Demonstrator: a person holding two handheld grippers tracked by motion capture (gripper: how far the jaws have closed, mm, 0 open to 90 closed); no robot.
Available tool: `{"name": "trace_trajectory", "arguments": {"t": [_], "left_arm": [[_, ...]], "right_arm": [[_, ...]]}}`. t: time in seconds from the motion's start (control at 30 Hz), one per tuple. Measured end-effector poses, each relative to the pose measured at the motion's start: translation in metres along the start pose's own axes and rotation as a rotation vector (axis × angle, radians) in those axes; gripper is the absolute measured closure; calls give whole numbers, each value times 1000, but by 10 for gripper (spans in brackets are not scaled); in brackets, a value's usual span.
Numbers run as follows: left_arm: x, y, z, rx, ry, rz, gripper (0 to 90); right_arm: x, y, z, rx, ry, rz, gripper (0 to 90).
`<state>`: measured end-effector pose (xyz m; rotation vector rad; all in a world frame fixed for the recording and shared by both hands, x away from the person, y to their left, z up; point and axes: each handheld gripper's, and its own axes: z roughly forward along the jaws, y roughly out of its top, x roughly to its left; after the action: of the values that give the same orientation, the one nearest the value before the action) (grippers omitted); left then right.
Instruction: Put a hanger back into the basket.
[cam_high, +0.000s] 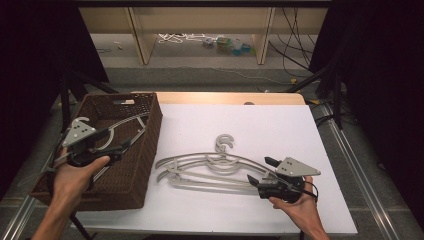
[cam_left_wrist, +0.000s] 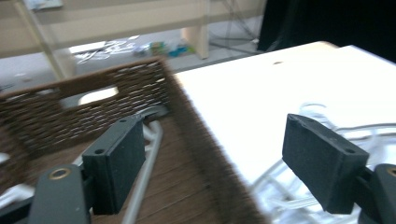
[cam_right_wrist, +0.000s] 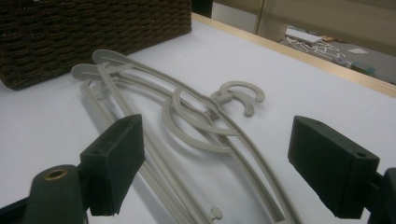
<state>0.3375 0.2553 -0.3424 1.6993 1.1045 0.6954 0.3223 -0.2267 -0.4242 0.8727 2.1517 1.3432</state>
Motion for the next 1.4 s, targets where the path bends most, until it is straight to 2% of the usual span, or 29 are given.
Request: {"name": "trace_trajectory", "arguments": {"t": [0.07, 0.17, 0.23, 0.4, 0.53, 0.63, 0.8, 0.93, 1.03, 1.33, 1.4], "left_arm": [[-11, -1, 3, -13, -27, 9, 203], [-25, -5, 8, -29, -74, -11, 200], [-32, -7, 11, -31, -99, -8, 198], [-47, -10, 16, -63, -138, 5, 194], [-60, -15, 19, -93, -192, -1, 192], [-73, -22, 22, -92, -223, 19, 183], [-89, -39, 29, -87, -268, 26, 169], [-94, -51, 31, -104, -288, 7, 167], [-96, -58, 32, -108, -298, 28, 164], [-96, -75, 31, -125, -294, 14, 164], [-99, -78, 30, -123, -304, 26, 164]], "right_arm": [[0, 0, 0, -3, -2, -2, 196], [0, 1, -1, 6, 15, 9, 196], [1, 0, -1, 3, 17, 13, 196], [-1, -1, -1, -5, 12, 5, 195], [-2, -2, 0, -3, 14, 24, 186], [-2, -2, 0, -1, 15, 24, 182], [-2, -2, 0, -13, 19, 29, 173], [-3, -3, 0, -9, 23, 32, 167], [-2, -3, 0, -8, 27, 31, 166], [-1, -3, 0, -4, 21, 24, 166], [-1, -3, 0, -6, 19, 21, 166]]}}
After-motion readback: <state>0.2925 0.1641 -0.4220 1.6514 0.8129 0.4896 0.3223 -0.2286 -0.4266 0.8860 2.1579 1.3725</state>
